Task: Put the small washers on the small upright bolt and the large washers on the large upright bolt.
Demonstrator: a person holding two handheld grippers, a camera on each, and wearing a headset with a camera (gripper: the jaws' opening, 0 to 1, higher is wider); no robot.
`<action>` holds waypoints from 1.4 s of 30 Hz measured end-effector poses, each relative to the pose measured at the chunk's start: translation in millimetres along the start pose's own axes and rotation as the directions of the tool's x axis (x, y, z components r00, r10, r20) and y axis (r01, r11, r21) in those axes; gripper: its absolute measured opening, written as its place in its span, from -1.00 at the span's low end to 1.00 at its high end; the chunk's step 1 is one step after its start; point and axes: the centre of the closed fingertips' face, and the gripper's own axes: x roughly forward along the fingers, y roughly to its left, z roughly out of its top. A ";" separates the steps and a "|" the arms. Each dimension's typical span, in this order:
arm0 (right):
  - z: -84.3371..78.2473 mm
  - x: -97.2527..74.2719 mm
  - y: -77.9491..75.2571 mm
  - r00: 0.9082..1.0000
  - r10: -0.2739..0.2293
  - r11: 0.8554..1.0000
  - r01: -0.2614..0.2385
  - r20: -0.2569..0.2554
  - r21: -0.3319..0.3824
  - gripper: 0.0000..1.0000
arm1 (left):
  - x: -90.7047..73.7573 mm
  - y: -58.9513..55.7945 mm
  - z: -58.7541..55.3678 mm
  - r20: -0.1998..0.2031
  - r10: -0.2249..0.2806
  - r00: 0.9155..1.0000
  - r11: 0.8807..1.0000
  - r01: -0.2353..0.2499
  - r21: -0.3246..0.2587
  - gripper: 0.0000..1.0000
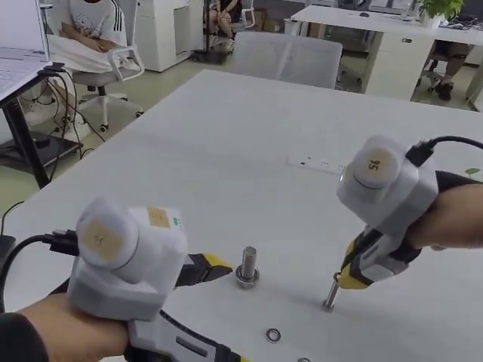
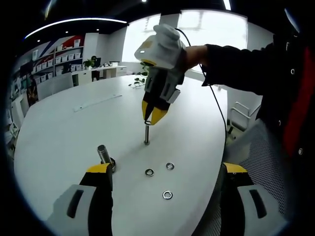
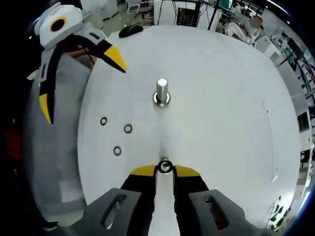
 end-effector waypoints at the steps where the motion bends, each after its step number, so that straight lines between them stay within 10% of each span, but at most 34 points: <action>1: 0.0 0.5 0.3 1.000 0.003 1.000 -0.003 -0.001 0.001 -0.73 | -0.1 0.1 0.1 0.001 0.000 1.000 1.000 0.000 -0.001 0.82; 42: -8.1 18.3 -0.5 1.000 0.016 1.000 -0.016 -0.023 0.021 -0.74 | -1.3 0.3 -1.7 0.004 -0.004 1.000 1.000 0.004 -0.009 0.81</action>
